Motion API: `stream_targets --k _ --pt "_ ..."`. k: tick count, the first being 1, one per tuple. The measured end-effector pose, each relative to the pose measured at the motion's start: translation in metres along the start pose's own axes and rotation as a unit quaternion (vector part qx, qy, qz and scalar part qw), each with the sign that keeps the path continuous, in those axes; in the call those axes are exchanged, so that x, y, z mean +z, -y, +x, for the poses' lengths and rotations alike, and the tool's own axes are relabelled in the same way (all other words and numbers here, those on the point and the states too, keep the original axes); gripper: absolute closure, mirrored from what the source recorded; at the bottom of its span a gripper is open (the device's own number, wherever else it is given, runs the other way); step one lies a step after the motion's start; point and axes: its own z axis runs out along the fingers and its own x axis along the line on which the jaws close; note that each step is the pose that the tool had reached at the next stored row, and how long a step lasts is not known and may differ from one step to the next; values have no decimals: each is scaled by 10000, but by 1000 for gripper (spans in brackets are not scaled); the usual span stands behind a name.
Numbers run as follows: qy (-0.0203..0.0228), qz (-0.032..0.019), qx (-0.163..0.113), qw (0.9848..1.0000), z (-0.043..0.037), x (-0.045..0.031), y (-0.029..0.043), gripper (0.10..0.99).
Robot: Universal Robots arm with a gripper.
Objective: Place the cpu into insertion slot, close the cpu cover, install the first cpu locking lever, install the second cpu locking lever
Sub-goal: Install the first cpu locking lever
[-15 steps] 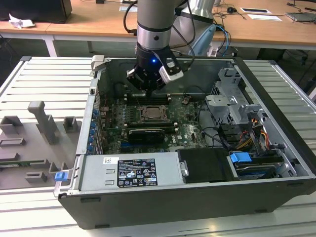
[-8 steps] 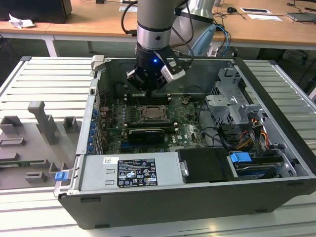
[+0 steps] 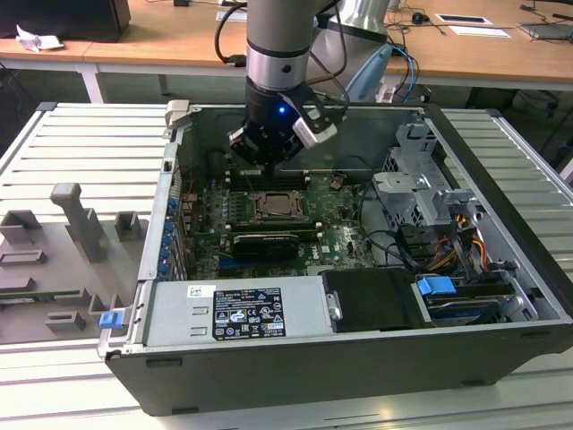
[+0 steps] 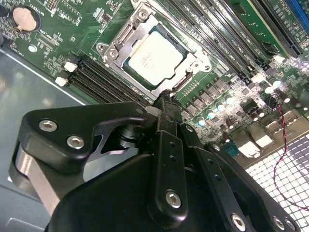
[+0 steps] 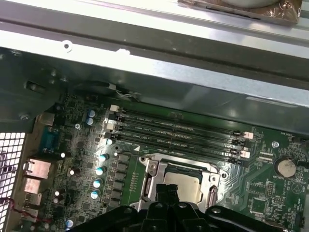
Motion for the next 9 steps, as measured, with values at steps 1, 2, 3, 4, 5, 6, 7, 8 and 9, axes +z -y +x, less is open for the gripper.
stream_targets --k 1,2,3,4,5,6,7,8,9 --pt "1 0 -18 10000 18 0 -4 980" --pt "0 0 -40 10000 47 1 -9 980" --pt "0 0 -45 10000 56 1 -12 980" --pt "-1 0 -48 10000 62 1 -13 980" --pt "-1 0 -52 10000 71 1 -14 980" --pt "-1 0 -54 10000 78 2 -16 980" --pt "-1 0 -55 10000 88 2 -18 980" --pt "-1 0 -55 10000 118 2 -24 980" --pt "-1 0 -55 10000 129 3 -26 980"
